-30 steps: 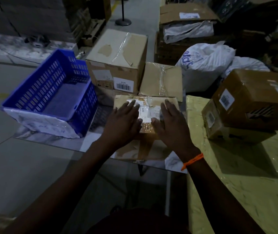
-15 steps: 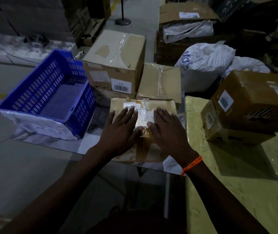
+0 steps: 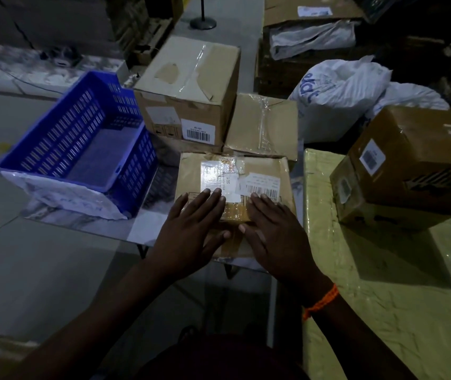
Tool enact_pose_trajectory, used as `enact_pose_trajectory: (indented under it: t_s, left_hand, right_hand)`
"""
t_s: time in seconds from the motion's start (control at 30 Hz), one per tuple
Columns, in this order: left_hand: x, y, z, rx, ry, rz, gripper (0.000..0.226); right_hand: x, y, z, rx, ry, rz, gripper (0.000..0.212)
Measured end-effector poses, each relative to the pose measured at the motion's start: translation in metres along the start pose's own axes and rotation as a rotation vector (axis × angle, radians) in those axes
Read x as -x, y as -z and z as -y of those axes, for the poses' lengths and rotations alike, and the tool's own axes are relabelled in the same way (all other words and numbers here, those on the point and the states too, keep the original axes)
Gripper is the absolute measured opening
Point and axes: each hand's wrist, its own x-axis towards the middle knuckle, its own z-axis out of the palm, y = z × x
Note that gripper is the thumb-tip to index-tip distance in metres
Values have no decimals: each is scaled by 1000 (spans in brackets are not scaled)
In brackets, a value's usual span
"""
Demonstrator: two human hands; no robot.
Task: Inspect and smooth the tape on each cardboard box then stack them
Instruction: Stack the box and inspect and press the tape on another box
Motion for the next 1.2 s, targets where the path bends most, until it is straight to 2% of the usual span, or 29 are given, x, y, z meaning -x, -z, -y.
enact_pose_trajectory:
  t_s: [0.07, 0.13, 0.23, 0.3, 0.37, 0.43, 0.5, 0.63, 0.7, 0.73, 0.8, 0.9, 1.0, 1.07, 1.2]
  left_hand:
    - [-3, 5, 0, 88, 12, -26, 69]
    - [-7, 14, 2, 240, 89, -113, 62]
    - [-20, 25, 14, 671, 331, -249, 58]
    - [-32, 35, 23, 953, 517, -182, 57]
    - [-39, 41, 27, 1211, 670, -50, 49]
    - [-37, 44, 29, 1231, 639, 10, 44]
    - [-31, 44, 34, 1228, 610, 8, 49]
    - [-12, 38, 45, 1255, 622, -109, 62]
    - [-2, 34, 47, 1344, 668, -135, 57]
    - [3, 33, 46, 1399, 701, -117, 62]
    - [10, 29, 37, 1445, 790, -78, 67]
    - [22, 13, 27, 1424, 919, -115, 38]
    - [39, -13, 27, 1368, 979, -108, 33]
    - [54, -30, 24, 1343, 1003, -87, 27]
    - [79, -59, 11, 1305, 1018, -15, 39]
  right_hand:
    - [-8, 5, -4, -88, 3, -25, 52]
    - [-18, 15, -9, -164, -69, -99, 42]
    - [-35, 28, -28, -251, -366, -166, 42]
    - [-48, 32, -42, -486, -585, -56, 45]
    - [-53, 29, -48, -850, -733, 68, 39]
    - [-50, 27, -50, -970, -767, 93, 36]
    - [-44, 28, -50, -1011, -755, 62, 33]
    - [-28, 28, -46, -1156, -841, -92, 23]
    - [-17, 24, -42, -1200, -897, -107, 33]
    - [-11, 21, -41, -1214, -920, -91, 42]
    - [-1, 15, -37, -1206, -953, -52, 49]
    - [12, -2, -31, -1110, -941, -56, 39]
    - [31, -21, -32, -1025, -897, -59, 34]
    - [48, -31, -36, -1004, -956, -27, 33]
    - [78, -52, -33, -927, -1056, 17, 28]
